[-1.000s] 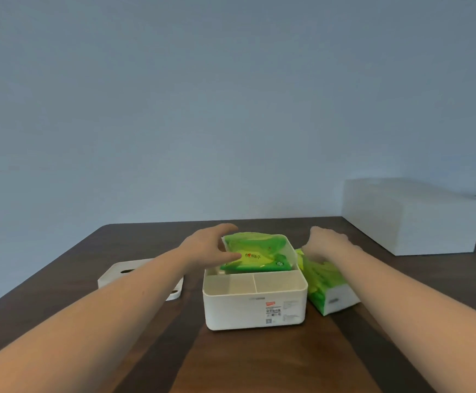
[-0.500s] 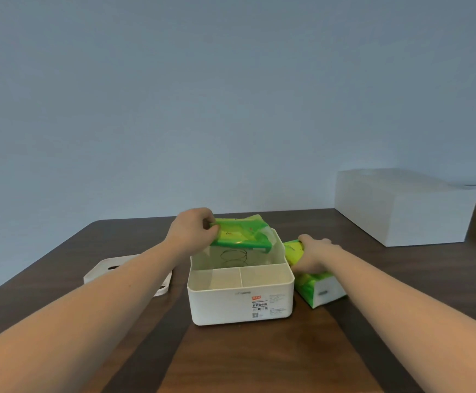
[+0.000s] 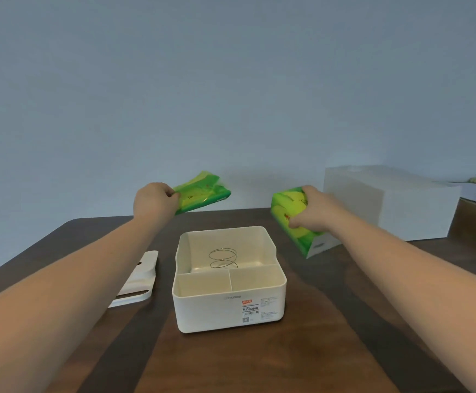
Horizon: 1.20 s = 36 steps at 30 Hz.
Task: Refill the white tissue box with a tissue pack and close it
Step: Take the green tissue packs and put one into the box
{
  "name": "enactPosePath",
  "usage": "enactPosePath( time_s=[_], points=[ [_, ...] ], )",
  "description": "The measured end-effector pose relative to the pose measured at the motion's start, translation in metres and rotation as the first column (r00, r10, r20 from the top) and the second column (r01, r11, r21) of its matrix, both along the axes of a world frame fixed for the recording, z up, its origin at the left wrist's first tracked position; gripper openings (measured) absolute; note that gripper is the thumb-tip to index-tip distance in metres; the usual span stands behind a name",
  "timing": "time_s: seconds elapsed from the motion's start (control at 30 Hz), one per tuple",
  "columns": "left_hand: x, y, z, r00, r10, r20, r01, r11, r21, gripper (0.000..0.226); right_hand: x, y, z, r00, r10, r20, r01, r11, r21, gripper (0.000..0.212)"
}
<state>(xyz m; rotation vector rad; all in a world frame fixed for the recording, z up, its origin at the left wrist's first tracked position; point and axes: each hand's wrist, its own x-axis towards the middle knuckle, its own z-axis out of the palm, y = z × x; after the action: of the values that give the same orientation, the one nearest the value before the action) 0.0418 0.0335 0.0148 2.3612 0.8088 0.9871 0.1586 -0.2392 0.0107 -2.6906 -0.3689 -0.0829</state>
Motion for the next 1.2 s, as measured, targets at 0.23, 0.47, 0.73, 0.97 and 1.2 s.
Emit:
enactPosePath(
  time_s=[0.23,0.47,0.73,0.97,1.2],
  points=[
    [0.022,0.019,-0.027,0.984,-0.005,-0.179,-0.004,0.999,-0.050,0.021,-0.015,0.023,0.039,0.971,0.217,0.098,-0.224,0.972,0.071,0.105],
    [0.031,0.025,-0.059,0.957,-0.090,-0.275,0.061,0.992,-0.111,0.020,-0.037,0.059,0.042,0.865,0.486,0.127,-0.489,0.872,-0.012,0.104],
    [0.025,0.025,-0.062,0.901,-0.165,-0.401,0.113,0.982,-0.150,0.042,-0.055,0.075,0.031,0.688,0.725,-0.016,-0.716,0.676,-0.176,0.101],
    [0.010,0.038,-0.068,0.931,-0.158,-0.329,0.105,0.979,-0.175,0.025,-0.049,0.087,0.015,0.593,0.802,-0.078,-0.764,0.529,-0.370,0.096],
    [-0.017,0.059,-0.062,0.935,-0.120,-0.334,0.074,0.986,-0.147,0.026,-0.046,0.090,0.002,0.624,0.759,-0.186,-0.764,0.543,-0.348,0.092]
  ],
)
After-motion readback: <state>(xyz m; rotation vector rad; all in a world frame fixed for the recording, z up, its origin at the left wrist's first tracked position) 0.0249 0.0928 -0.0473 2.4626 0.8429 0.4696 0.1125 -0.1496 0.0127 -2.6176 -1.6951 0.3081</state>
